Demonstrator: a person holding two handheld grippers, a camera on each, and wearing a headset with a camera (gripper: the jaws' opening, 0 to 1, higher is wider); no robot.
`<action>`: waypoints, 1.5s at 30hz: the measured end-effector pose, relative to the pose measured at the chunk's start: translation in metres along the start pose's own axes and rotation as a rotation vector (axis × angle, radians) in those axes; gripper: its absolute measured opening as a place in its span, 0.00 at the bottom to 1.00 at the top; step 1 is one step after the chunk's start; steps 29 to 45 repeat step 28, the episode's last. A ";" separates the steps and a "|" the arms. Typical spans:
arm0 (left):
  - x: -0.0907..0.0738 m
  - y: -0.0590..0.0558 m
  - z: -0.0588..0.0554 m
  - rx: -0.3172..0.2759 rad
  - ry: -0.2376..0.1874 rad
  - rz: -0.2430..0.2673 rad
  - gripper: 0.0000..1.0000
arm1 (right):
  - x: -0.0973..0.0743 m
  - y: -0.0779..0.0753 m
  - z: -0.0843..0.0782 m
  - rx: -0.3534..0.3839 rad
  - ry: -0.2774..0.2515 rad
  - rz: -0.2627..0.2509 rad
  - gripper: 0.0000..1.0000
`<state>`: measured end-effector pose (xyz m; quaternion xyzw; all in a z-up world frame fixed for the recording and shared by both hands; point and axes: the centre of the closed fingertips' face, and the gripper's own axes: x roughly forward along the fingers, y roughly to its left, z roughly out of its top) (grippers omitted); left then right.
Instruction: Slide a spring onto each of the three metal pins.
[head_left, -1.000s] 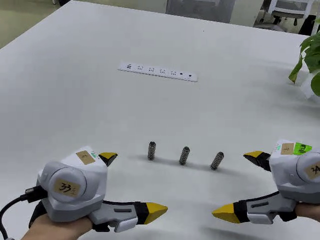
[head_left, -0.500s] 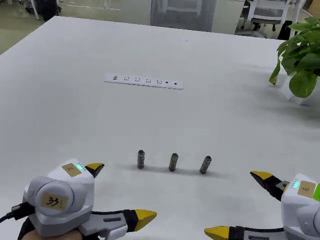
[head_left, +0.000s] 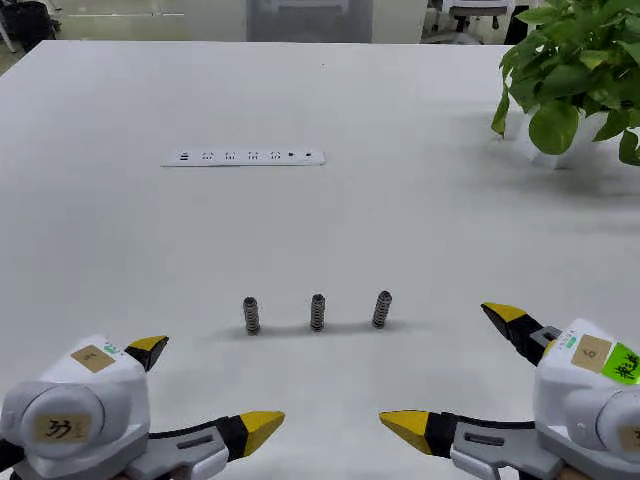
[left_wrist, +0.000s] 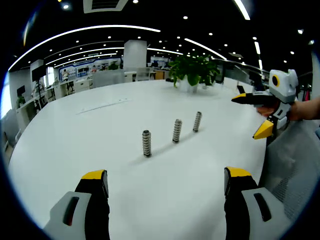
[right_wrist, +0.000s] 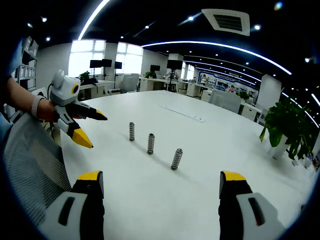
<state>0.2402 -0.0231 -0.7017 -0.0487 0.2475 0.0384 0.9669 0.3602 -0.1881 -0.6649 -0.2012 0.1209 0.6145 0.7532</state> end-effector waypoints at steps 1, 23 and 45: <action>0.000 0.001 0.001 -0.002 -0.003 0.005 0.98 | 0.000 0.000 -0.002 -0.003 0.007 0.001 0.98; -0.002 0.011 -0.007 -0.038 0.012 0.032 0.98 | 0.012 0.007 -0.013 0.014 0.045 0.034 0.99; -0.002 0.014 -0.008 -0.065 0.011 0.048 0.98 | 0.010 0.000 -0.008 0.024 0.024 0.007 0.99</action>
